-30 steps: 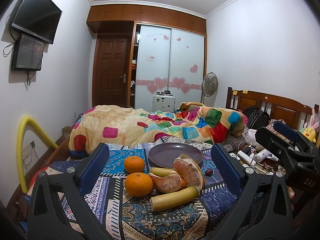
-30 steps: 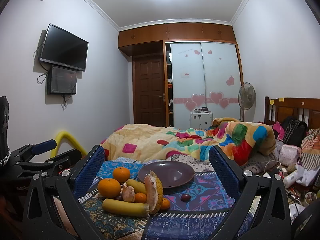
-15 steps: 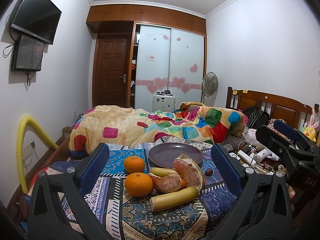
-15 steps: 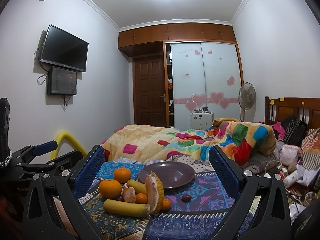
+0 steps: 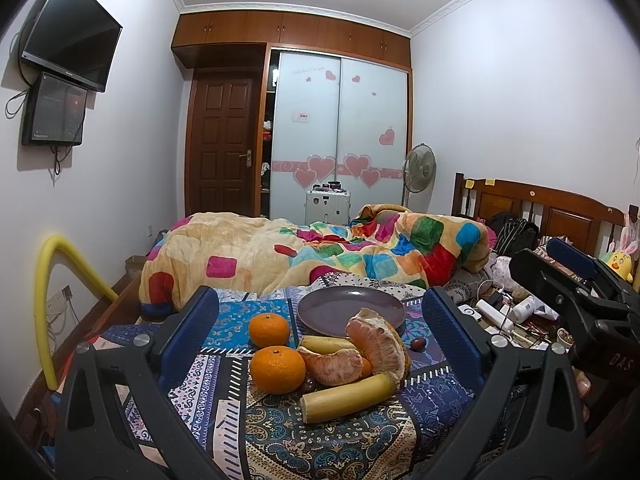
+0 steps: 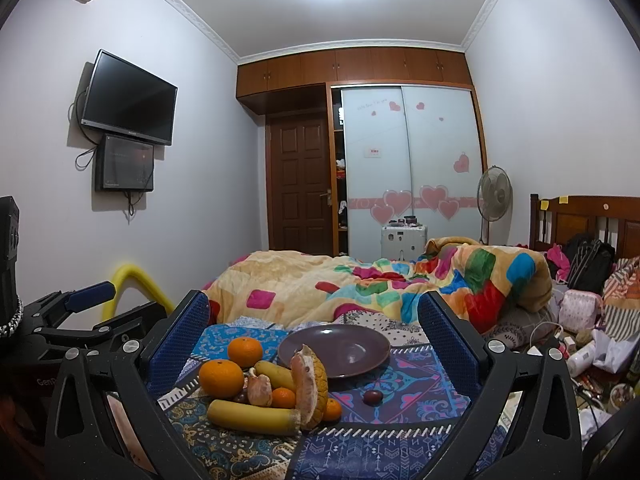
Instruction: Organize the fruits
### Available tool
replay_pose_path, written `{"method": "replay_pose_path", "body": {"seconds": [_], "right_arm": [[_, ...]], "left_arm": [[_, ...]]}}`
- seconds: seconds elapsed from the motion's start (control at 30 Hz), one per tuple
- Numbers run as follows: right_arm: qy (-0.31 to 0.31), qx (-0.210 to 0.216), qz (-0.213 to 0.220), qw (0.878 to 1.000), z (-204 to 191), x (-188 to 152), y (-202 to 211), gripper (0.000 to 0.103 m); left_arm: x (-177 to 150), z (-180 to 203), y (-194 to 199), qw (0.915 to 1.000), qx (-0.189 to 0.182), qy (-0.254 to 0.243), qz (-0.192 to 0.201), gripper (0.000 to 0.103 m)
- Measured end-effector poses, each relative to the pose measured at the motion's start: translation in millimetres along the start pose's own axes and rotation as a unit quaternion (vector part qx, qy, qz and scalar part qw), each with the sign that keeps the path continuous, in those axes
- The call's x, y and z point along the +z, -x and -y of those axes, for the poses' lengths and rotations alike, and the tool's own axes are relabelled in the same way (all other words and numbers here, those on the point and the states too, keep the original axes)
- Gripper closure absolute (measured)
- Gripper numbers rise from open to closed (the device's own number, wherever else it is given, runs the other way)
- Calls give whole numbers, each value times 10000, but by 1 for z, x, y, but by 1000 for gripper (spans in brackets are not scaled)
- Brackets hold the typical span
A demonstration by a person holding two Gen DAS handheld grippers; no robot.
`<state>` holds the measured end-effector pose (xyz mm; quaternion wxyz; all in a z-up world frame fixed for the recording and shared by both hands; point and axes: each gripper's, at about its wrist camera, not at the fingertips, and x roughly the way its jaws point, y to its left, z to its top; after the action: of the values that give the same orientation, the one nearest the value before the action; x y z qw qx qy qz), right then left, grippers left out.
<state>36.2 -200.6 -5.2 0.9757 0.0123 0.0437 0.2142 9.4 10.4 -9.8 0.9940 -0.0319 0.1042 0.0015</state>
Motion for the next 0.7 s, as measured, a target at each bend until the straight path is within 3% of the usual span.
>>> {"method": "replay_pose_path", "body": {"seconds": [0.27, 0.43, 0.7], "right_arm": [[-20, -42, -270, 9996, 4, -9, -19, 0], [175, -186, -711, 9971, 6, -27, -45, 0], [425, -34, -1474, 9882, 17, -57, -92, 0]], "left_arm": [[-7, -6, -14, 9995, 174, -87, -230, 0], [-19, -20, -39, 9974, 270, -95, -655, 0], [-43, -42, -85, 9896, 393, -88, -1382, 0]]}}
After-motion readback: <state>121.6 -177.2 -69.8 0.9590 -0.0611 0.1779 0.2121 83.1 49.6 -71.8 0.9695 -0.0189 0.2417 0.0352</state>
